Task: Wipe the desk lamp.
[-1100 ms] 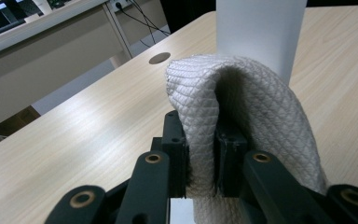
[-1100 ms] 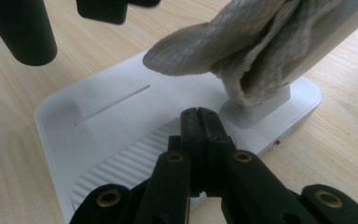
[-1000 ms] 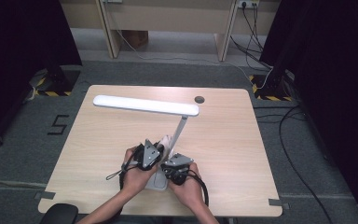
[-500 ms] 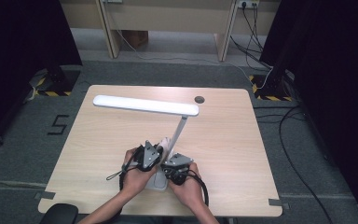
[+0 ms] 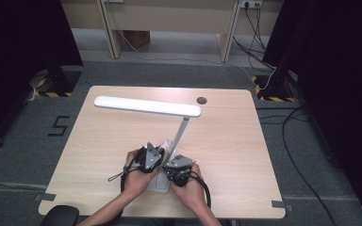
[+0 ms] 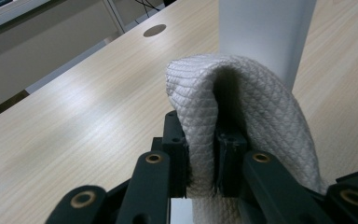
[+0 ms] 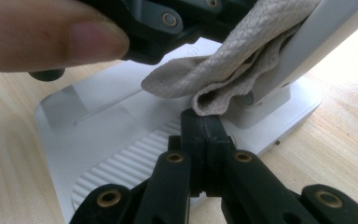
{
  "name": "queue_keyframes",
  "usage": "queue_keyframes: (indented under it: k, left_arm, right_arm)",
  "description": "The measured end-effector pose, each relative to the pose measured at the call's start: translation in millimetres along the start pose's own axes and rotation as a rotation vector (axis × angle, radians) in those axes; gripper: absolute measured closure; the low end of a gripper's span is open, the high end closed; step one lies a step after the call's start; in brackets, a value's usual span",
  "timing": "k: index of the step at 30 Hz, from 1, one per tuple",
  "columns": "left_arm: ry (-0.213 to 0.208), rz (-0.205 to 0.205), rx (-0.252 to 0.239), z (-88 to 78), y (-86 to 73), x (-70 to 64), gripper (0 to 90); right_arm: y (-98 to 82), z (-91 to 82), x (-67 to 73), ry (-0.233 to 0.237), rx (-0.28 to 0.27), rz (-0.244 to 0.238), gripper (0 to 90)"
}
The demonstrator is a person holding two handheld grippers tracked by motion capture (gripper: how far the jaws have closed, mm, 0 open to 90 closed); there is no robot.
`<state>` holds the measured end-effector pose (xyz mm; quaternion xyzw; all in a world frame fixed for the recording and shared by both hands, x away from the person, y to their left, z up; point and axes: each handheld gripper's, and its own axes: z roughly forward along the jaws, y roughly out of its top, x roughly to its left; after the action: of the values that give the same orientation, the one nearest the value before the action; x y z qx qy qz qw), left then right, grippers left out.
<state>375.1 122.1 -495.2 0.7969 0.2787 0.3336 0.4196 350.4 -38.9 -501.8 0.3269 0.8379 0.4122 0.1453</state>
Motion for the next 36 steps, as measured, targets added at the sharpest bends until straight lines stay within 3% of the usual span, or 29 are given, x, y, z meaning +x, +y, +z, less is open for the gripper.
queue_keyframes:
  k: [16,20,21,22,23,26,31,36]
  left_arm:
    - [-0.02,0.013,0.041,2.5,-4.4,3.1,77.6]
    - [-0.021,0.012,0.053,0.7,-6.2,7.2,77.8]
    - [-0.02,0.013,0.056,-1.3,-6.8,9.8,77.9]
    - [-0.02,0.013,0.056,-1.3,-6.8,9.8,77.9]
    - [-0.019,0.007,0.053,-4.3,-7.2,11.5,78.0]
    - [-0.014,0.011,0.052,-8.6,-7.4,13.8,78.0]
    - [-0.009,-0.008,0.033,-24.2,-8.7,19.3,78.0]
    - [-0.014,-0.008,0.02,-38.7,-7.4,17.1,78.1]
  right_arm:
    - [0.5,0.1,0.8,-0.002,0.002,-0.006,90.0]
    - [2.2,-0.2,1.3,0.011,0.014,0.008,82.0]
    - [4.0,-0.9,3.8,0.012,0.032,0.003,74.8]
    - [4.0,-0.9,3.8,0.012,0.032,0.003,74.8]
    - [5.4,-1.2,6.3,0.02,0.044,0.008,65.5]
    - [5.9,-3.2,8.1,0.015,0.046,0.009,62.0]
    - [11.3,-21.2,13.5,-0.022,-0.009,0.049,53.1]
    - [15.6,-26.9,20.8,-0.048,-0.046,0.048,47.9]
